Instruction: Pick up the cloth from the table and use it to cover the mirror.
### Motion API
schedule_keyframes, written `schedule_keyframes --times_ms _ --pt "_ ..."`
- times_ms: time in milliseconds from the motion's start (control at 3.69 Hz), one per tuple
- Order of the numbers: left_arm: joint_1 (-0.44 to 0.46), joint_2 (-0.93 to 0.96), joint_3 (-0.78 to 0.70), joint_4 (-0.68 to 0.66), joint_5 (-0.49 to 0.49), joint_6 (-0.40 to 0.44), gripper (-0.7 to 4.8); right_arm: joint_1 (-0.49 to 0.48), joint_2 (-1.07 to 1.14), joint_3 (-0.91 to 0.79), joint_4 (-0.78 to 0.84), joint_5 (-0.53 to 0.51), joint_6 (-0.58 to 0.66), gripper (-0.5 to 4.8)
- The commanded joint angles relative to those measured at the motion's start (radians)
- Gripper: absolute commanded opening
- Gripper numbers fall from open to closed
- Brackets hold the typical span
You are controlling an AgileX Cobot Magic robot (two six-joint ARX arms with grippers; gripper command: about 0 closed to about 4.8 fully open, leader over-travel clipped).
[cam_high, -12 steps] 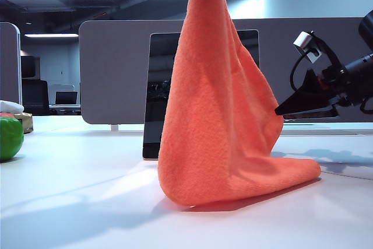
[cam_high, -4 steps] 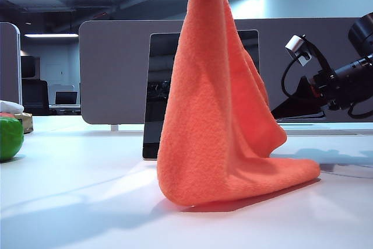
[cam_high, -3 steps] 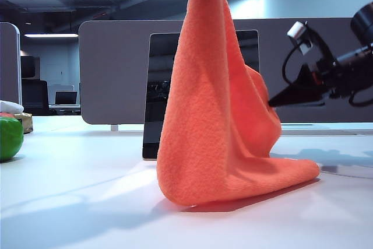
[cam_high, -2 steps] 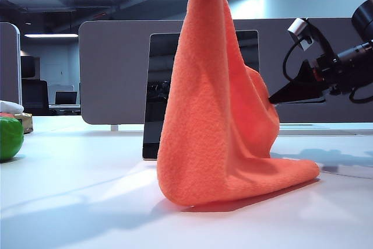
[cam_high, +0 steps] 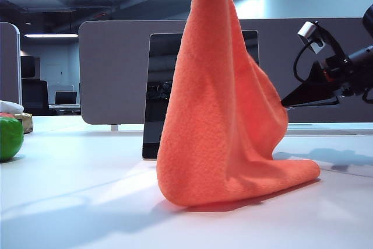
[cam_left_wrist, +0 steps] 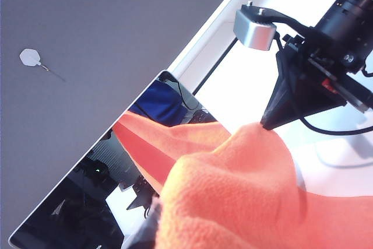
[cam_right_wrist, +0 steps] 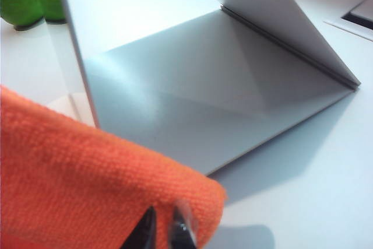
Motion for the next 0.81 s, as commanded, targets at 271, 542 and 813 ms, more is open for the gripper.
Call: schedule_keyframes --times_ms 271,542,813 --pt "-0.001 -0.004 0.005 0.107 -0.097 -0.007 -0.06 -0.005 -0.22 0.003 -0.003 -0.048 -0.002 -0.01" --pt "0.127 -0.177 0.013 -0.043 0.193 -0.006 -0.06 0.017 -0.454 0.003 -0.207 -0.142 0.003 -0.01" --pt "0.097 -0.252 0.013 -0.096 0.251 -0.014 -0.06 0.024 -0.509 0.003 -0.332 -0.18 0.001 -0.01"
